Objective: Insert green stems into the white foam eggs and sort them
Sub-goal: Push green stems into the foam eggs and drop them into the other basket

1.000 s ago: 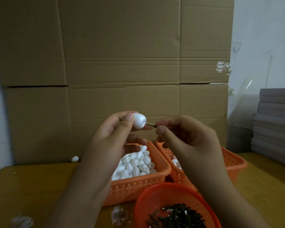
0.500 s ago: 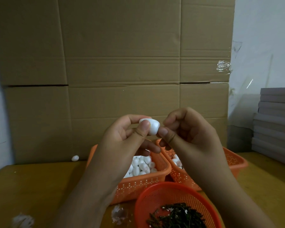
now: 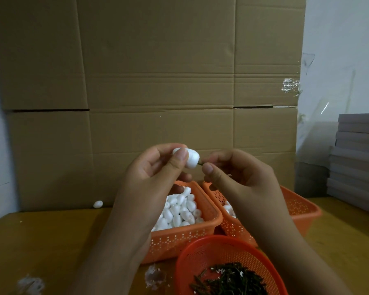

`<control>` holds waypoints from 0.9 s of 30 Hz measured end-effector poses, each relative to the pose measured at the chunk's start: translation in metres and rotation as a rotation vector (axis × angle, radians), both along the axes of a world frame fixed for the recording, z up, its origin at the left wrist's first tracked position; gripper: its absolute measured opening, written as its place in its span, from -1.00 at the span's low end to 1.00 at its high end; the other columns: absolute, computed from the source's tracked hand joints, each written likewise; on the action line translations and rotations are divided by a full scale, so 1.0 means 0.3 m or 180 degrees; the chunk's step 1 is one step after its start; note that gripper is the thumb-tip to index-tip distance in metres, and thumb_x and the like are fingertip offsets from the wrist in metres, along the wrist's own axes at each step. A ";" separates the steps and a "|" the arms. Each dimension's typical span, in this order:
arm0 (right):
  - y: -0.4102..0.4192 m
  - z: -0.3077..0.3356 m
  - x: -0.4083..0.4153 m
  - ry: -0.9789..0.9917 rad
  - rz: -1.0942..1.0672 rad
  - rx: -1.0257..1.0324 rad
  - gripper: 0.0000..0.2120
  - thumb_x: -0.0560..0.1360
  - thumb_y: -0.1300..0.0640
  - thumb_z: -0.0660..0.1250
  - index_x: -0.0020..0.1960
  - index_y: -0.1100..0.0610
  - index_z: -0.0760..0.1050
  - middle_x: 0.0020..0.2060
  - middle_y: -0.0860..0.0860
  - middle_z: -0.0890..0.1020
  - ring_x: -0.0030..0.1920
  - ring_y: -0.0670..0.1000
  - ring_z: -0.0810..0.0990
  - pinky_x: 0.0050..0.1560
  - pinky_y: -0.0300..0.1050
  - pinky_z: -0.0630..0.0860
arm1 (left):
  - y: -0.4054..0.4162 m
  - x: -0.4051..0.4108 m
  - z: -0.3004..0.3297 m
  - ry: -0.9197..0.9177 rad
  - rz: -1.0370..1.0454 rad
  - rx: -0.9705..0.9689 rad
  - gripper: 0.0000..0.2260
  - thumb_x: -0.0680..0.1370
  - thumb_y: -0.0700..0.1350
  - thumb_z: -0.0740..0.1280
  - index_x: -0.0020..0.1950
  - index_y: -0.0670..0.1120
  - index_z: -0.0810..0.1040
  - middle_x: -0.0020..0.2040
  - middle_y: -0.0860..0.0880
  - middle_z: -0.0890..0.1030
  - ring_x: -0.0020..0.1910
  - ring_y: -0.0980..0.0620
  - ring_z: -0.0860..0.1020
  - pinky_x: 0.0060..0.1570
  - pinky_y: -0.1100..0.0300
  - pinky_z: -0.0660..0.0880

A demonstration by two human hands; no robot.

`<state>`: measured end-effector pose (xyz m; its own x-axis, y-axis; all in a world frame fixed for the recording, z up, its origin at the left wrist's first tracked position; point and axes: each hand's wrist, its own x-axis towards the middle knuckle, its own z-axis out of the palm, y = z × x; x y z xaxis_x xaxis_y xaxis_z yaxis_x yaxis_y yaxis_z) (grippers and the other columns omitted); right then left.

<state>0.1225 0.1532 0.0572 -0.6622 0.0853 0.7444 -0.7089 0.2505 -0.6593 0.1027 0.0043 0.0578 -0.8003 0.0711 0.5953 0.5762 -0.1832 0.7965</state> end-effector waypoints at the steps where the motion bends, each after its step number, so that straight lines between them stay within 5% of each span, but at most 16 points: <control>1: -0.003 -0.001 -0.001 -0.0011 0.0001 0.0036 -0.91 0.44 0.20 0.43 -0.15 0.01 0.61 -0.23 -0.08 0.68 -0.22 -0.10 0.64 -0.18 -0.20 0.59 | 0.001 0.001 0.000 0.0012 0.0008 -0.0031 -0.84 0.43 0.10 0.36 -0.06 0.11 0.67 -0.06 0.07 0.71 -0.22 0.18 0.62 -0.23 0.26 0.51; 5: -0.003 -0.006 -0.007 -0.0066 -0.0005 -0.0024 -0.98 0.45 0.16 0.42 -0.14 0.08 0.63 -0.28 -0.01 0.67 -0.27 -0.09 0.63 -0.24 -0.24 0.57 | 0.006 0.006 -0.002 -0.0008 0.0085 0.0000 -0.78 0.40 0.15 0.35 -0.04 0.11 0.65 -0.07 0.08 0.71 -0.23 0.16 0.62 -0.23 0.21 0.50; 8: 0.003 -0.009 -0.013 -0.0405 0.0381 -0.0523 -0.81 0.45 0.06 0.35 -0.18 0.17 0.63 -0.38 0.01 0.64 -0.34 -0.11 0.59 -0.29 -0.30 0.52 | 0.000 0.006 0.004 -0.0054 0.0227 0.0134 -0.76 0.43 0.19 0.29 -0.04 0.13 0.65 -0.04 0.06 0.70 -0.22 0.11 0.64 -0.26 0.19 0.49; 17: 0.002 -0.006 -0.022 -0.1222 0.1594 -0.1423 -0.77 0.44 -0.04 0.28 -0.27 0.07 0.58 -0.37 -0.02 0.51 -0.38 -0.11 0.48 -0.35 -0.27 0.46 | -0.022 -0.002 0.015 -0.0050 0.0343 0.0323 -0.79 0.62 -0.09 0.23 -0.08 0.04 0.65 -0.13 0.02 0.70 -0.30 0.11 0.62 -0.40 0.32 0.50; 27: 0.009 -0.013 -0.019 -0.0854 0.1051 -0.1174 -0.74 0.29 0.06 0.42 -0.08 0.16 0.63 -0.35 0.00 0.57 -0.34 -0.09 0.50 -0.29 -0.29 0.49 | -0.014 -0.013 0.003 -0.0066 0.0306 -0.0020 -0.82 0.60 -0.06 0.26 -0.06 0.12 0.65 -0.10 0.07 0.70 -0.24 0.11 0.64 -0.25 0.18 0.48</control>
<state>0.1168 0.1558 0.0533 -0.8599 0.0642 0.5064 -0.5060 -0.2377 -0.8291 0.0987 0.0002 0.0588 -0.8158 -0.0031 0.5784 0.5743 -0.1228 0.8094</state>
